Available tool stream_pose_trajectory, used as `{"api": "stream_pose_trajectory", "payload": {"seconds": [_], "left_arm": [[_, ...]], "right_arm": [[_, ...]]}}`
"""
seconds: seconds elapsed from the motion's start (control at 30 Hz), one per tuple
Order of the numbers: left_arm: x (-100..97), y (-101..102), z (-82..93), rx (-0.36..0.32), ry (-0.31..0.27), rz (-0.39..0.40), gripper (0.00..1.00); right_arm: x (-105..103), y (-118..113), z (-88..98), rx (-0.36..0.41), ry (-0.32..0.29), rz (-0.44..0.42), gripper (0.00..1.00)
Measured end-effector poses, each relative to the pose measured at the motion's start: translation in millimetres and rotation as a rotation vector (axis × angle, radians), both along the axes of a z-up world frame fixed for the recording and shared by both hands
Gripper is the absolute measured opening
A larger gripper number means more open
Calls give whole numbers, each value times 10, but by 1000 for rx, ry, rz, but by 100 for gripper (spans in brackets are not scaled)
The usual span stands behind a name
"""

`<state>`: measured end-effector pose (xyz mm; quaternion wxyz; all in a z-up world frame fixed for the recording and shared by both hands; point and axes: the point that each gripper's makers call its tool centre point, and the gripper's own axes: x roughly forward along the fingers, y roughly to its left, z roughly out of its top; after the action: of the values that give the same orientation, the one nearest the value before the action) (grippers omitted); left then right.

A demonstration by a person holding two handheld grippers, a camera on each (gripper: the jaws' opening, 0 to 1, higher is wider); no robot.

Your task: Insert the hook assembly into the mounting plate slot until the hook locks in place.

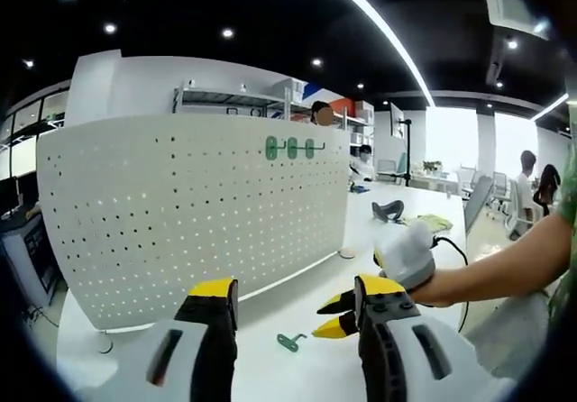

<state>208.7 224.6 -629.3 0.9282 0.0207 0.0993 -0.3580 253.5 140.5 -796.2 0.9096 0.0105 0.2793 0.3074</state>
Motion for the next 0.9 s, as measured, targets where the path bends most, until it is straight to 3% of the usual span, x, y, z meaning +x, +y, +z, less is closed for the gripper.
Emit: {"api": "stream_pose_trajectory", "payload": {"seconds": [0.27, 0.4, 0.9], "left_arm": [[-13, 7, -81, 7, 19, -6, 52], [-5, 6, -96, 7, 22, -9, 51], [-9, 1, -145, 10, 39, -18, 49]], "right_arm": [[49, 74, -102, 22, 39, -3, 13], [40, 142, -183, 39, 79, 3, 12], [70, 225, -332, 70, 134, -8, 6]]}}
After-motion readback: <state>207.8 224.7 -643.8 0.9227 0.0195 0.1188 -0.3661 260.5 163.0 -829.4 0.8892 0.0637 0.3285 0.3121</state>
